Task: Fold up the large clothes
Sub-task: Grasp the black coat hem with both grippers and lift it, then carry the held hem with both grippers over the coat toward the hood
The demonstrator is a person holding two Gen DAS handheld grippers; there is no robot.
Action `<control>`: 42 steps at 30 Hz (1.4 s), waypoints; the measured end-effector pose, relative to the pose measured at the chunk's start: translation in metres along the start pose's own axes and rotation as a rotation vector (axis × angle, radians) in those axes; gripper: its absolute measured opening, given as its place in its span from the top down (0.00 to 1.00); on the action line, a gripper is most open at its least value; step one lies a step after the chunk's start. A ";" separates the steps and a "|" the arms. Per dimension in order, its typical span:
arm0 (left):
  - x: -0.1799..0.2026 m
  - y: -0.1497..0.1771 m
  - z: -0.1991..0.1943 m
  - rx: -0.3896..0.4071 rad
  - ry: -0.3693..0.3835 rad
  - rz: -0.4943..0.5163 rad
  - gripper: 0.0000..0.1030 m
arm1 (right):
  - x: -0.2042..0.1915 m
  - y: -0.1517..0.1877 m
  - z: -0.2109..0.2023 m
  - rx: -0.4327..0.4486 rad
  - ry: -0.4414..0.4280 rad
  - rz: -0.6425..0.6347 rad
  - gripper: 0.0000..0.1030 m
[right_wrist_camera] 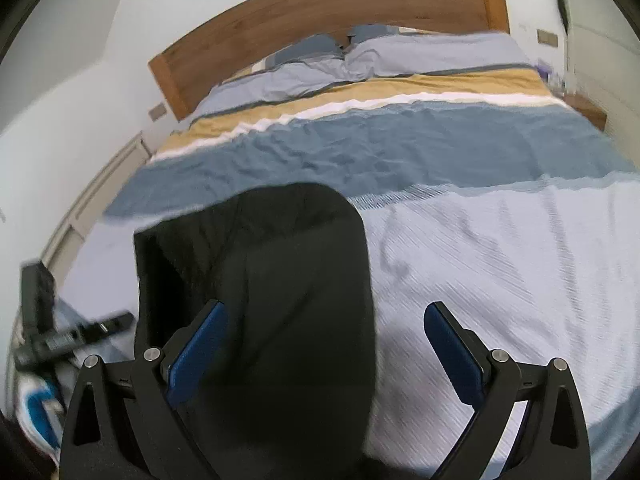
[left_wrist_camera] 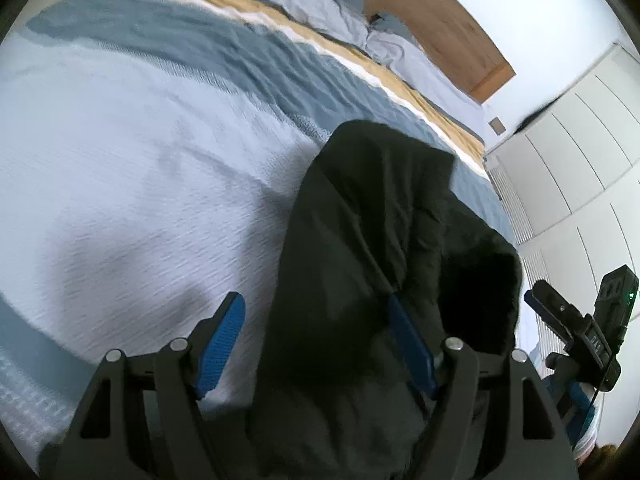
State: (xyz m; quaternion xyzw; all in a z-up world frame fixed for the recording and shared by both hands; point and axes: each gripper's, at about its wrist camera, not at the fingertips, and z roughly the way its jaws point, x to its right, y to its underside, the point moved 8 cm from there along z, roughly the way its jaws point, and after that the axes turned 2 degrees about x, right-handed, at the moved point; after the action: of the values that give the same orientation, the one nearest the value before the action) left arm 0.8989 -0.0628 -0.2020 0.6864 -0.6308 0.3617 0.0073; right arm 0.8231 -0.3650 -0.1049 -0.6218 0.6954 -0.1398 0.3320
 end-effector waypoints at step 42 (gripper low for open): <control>0.001 0.183 -0.145 -0.012 -0.019 0.124 0.91 | -0.038 0.165 -0.175 0.017 -0.120 -0.087 0.88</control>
State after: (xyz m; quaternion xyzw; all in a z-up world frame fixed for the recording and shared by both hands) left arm 0.6689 -0.0331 -0.1765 0.6493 -0.6743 0.3512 -0.0167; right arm 0.5842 -0.3361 -0.0646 -0.6557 0.6456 -0.1225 0.3719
